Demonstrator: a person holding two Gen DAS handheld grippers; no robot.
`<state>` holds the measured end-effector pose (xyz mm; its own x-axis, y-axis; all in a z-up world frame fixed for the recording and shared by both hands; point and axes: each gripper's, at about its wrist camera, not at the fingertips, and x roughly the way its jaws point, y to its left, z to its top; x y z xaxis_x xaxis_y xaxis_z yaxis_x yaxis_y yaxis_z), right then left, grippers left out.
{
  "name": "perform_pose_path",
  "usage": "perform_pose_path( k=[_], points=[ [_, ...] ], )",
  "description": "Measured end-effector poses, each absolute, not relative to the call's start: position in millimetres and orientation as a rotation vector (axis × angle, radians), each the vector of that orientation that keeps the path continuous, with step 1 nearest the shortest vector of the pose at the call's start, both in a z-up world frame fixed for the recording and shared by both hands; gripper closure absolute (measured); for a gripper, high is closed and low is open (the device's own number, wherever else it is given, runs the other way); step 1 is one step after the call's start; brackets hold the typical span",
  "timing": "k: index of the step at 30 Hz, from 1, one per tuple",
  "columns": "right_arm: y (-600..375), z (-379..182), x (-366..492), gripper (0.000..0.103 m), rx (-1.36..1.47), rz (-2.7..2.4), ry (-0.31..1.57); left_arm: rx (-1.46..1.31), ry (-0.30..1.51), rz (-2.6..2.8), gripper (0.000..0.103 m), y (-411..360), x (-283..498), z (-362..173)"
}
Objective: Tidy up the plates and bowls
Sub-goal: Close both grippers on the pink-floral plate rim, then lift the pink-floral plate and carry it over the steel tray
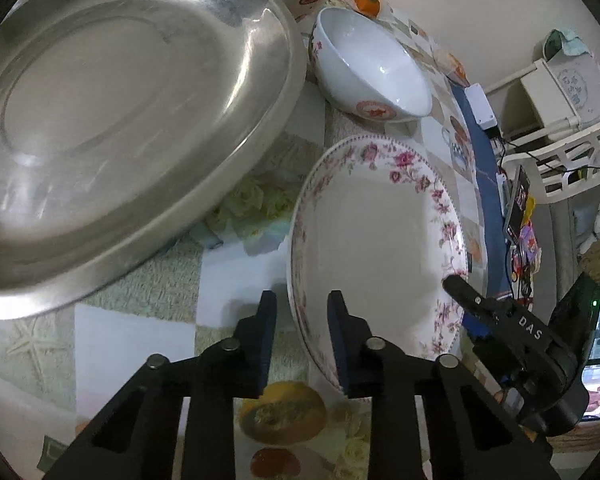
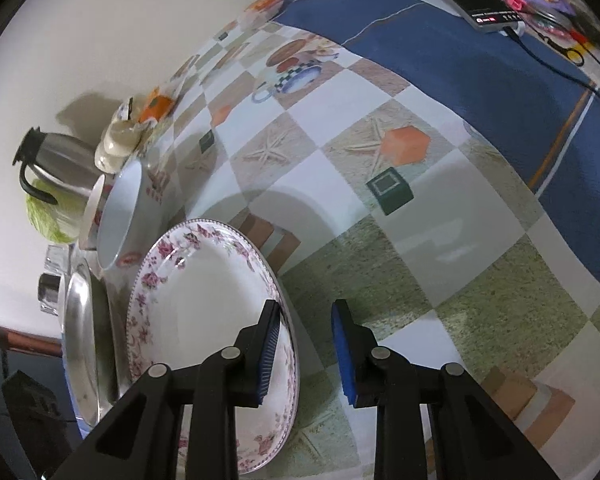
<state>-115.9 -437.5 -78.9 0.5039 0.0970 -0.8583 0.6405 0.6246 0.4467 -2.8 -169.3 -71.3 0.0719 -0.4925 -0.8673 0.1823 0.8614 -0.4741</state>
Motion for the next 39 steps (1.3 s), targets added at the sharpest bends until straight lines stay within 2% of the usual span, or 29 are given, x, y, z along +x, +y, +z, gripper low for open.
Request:
perform_pose_path(
  k=[8, 11, 19, 22, 32, 39],
  points=[
    [-427, -79, -107, 0.074, 0.804, -0.339, 1.012, -0.283, 1.399, -0.531, 0.085, -171, 3, -73],
    [-422, -81, -105, 0.079, 0.806, -0.308, 1.013, -0.259, 1.391, -0.527, 0.091, -172, 4, -74],
    [-425, -75, -108, 0.082, 0.802, -0.315, 0.986, -0.236, 1.361, -0.554, 0.091, -179, 3, -69],
    [-426, -70, -112, 0.087, 0.786, -0.312, 0.968, -0.236, 1.334, -0.573, 0.090, -181, 3, -62],
    [-429, -53, -117, 0.087, 0.764, -0.307, 0.917, -0.244, 1.327, -0.611, 0.089, -185, 2, -55],
    [-423, -24, -123, 0.087, 0.724, -0.299, 0.832, -0.224, 1.224, -0.652, 0.089, -184, -1, -26]
  ],
)
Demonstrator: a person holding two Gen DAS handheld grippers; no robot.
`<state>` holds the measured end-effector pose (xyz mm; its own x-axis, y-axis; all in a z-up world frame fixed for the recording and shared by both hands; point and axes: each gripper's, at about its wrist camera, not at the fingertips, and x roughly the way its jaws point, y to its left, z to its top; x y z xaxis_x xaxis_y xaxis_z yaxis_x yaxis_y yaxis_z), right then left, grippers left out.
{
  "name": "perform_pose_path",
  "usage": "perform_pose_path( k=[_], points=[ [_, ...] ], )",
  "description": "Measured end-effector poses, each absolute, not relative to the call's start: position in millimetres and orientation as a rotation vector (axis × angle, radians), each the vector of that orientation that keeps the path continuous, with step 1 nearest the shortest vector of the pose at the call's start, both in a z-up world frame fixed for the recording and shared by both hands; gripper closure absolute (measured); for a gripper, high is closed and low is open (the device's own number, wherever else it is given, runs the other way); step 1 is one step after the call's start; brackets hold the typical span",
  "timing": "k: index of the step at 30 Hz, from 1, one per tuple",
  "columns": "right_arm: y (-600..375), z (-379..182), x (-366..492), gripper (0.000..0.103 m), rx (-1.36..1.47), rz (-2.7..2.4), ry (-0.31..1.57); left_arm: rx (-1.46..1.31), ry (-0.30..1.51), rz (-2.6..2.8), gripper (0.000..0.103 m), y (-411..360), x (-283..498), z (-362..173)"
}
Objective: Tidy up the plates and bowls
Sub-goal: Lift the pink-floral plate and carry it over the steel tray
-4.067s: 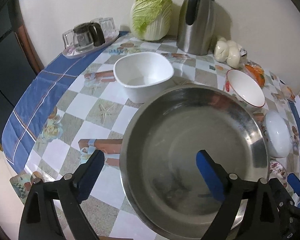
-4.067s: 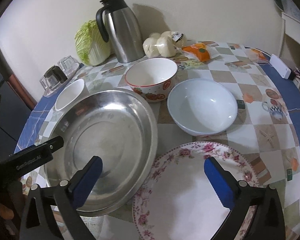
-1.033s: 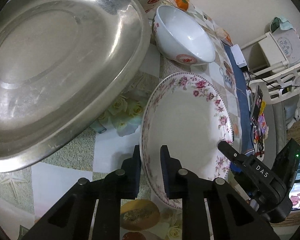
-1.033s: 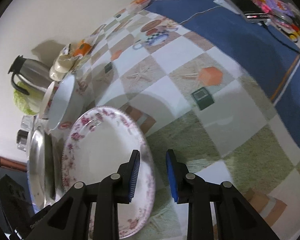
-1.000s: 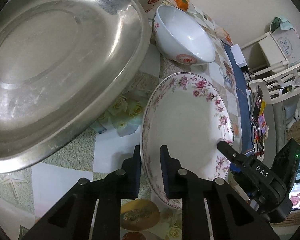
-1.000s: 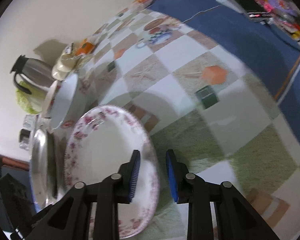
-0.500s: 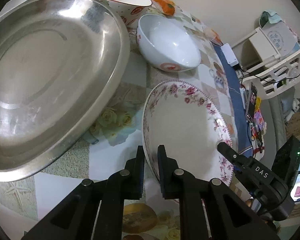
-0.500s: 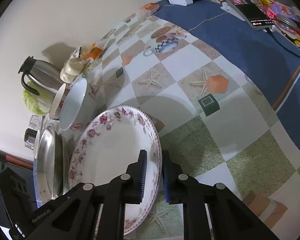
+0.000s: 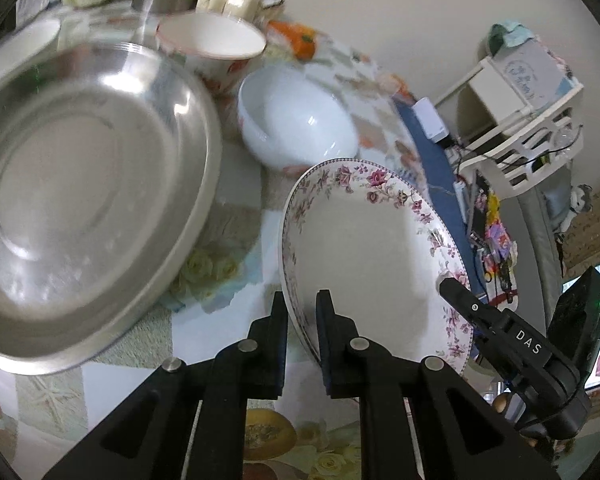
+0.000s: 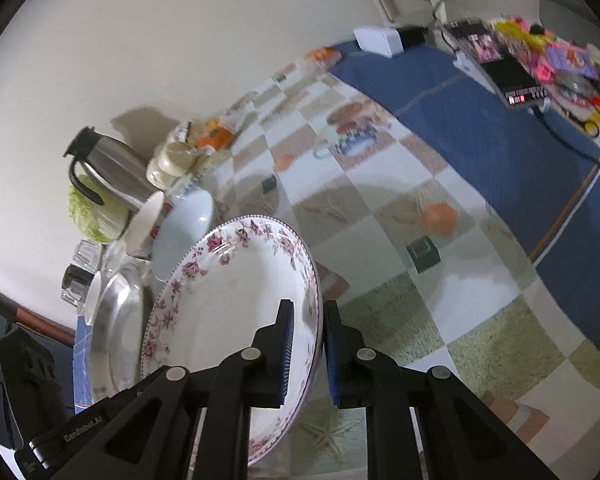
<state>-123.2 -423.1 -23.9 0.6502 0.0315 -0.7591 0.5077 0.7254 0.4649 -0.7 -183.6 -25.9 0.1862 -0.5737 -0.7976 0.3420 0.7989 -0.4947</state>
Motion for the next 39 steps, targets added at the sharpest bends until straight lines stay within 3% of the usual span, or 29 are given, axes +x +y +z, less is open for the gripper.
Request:
perform_pose_path(
  k=[17, 39],
  points=[
    [-374, 41, -117, 0.087, 0.621, -0.195, 0.639, -0.246, 1.005, -0.665, 0.087, -139, 11, 30],
    [-291, 30, -62, 0.087, 0.557, -0.092, 0.725, -0.275, 0.961, -0.558, 0.087, -46, 40, 29]
  ],
)
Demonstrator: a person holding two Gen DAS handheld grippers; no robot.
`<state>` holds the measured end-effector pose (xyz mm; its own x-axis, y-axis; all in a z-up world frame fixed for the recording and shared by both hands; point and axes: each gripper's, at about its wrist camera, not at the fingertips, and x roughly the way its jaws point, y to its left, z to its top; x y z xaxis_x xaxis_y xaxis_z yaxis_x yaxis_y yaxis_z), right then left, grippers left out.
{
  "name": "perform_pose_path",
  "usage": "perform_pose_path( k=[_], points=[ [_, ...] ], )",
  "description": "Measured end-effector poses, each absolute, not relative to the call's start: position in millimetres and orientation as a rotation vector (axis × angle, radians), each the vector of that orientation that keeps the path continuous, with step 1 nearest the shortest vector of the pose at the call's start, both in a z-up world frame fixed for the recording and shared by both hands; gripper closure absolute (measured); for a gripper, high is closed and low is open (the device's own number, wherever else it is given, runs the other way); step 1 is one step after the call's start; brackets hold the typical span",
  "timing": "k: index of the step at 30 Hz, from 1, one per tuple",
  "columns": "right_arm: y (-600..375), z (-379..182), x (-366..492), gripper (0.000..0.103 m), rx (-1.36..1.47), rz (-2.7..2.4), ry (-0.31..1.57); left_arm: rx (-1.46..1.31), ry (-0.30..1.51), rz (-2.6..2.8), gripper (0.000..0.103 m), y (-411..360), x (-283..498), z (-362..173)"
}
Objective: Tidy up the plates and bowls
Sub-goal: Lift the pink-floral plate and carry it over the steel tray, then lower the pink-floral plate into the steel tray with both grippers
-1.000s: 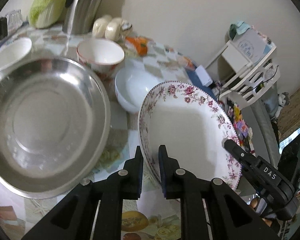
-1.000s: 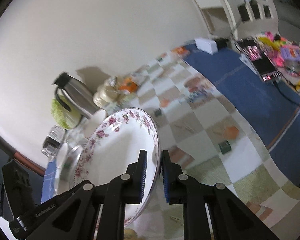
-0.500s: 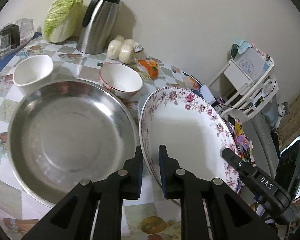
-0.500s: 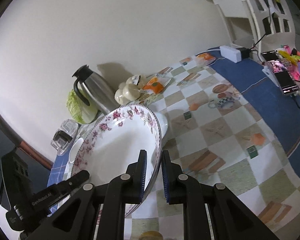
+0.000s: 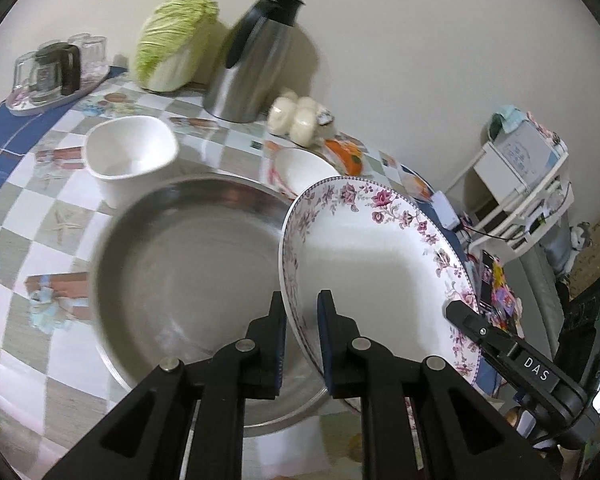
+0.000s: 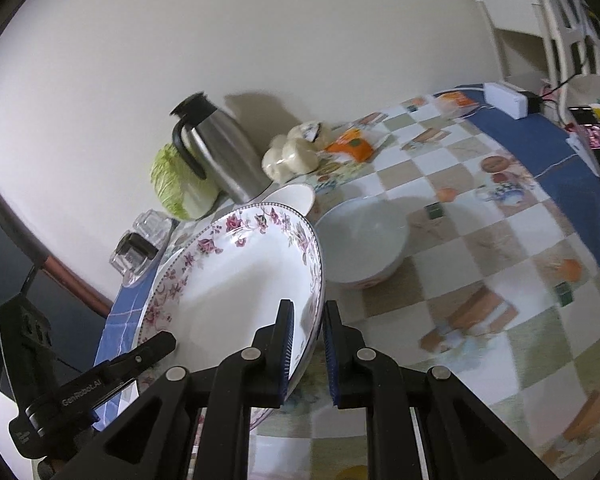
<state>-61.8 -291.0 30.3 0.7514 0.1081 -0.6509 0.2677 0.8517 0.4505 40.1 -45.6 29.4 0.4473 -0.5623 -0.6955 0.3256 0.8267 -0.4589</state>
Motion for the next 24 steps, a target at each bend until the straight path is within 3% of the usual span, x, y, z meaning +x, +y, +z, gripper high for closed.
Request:
perform_pose_path(
  k=[13, 24],
  points=[
    [-229, 17, -12, 0.087, 0.526, 0.017, 0.787, -0.373, 0.949, -0.439, 0.088, 30, 62, 16],
    [-226, 0, 14, 0.087, 0.508, 0.017, 0.841, -0.344, 0.982, -0.403, 0.087, 23, 74, 2]
  ],
)
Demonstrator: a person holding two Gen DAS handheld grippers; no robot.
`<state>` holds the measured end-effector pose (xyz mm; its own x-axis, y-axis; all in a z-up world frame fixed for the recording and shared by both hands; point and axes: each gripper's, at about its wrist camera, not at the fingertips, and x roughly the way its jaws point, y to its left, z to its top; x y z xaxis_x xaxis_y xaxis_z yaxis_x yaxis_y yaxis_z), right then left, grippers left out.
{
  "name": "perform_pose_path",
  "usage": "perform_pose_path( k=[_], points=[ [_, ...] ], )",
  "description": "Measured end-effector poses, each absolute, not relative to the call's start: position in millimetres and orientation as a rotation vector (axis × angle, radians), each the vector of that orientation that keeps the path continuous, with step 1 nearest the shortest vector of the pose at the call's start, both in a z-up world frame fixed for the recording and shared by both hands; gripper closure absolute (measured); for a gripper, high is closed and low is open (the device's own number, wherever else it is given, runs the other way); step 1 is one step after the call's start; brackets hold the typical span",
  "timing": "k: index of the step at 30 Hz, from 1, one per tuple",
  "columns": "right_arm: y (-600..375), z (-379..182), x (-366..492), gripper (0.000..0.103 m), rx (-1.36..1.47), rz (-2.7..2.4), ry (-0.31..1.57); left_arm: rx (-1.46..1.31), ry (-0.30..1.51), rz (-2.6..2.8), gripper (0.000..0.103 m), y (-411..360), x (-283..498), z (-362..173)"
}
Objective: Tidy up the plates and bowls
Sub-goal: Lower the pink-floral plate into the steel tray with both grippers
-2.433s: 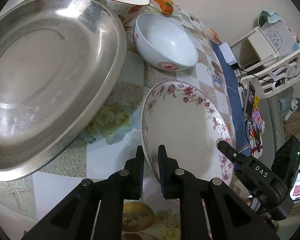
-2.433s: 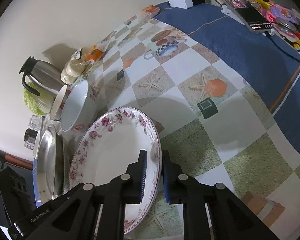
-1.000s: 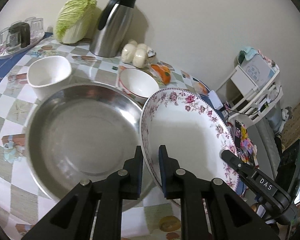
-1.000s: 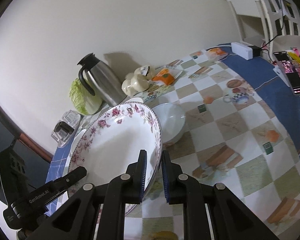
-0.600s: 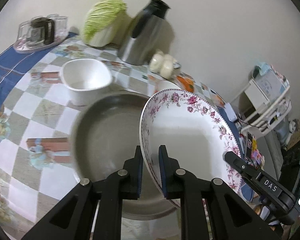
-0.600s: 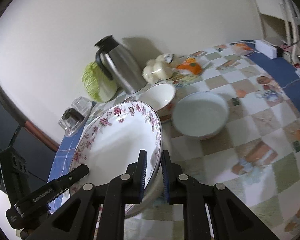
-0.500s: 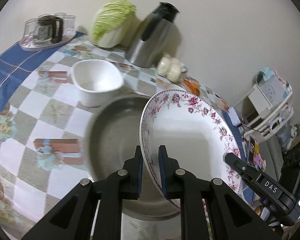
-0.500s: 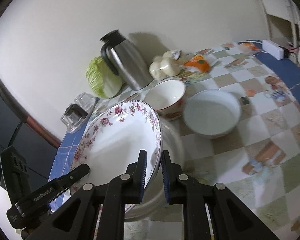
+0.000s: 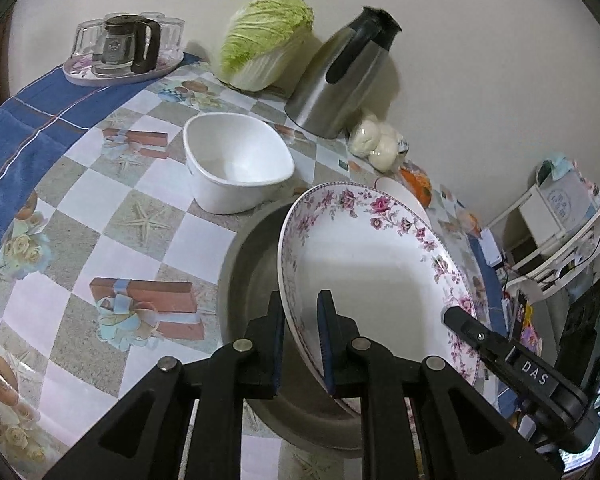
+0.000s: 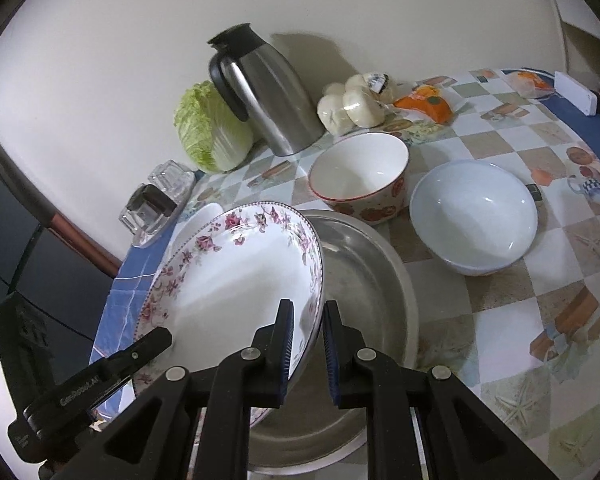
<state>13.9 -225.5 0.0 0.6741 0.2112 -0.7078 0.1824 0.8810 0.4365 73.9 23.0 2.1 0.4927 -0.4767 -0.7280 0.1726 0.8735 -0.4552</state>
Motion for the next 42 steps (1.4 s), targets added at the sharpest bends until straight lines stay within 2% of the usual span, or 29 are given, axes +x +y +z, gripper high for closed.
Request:
perform_pose_path(
  k=[12, 42],
  points=[
    [-238, -32, 26, 0.087, 0.505, -0.031, 0.929, -0.281, 1.047, -0.380, 0.086, 2, 83, -22],
    [-231, -42, 33, 0.086, 0.433, -0.035, 0.967, -0.231, 1.050, -0.322, 0.087, -5, 87, -24]
  ],
)
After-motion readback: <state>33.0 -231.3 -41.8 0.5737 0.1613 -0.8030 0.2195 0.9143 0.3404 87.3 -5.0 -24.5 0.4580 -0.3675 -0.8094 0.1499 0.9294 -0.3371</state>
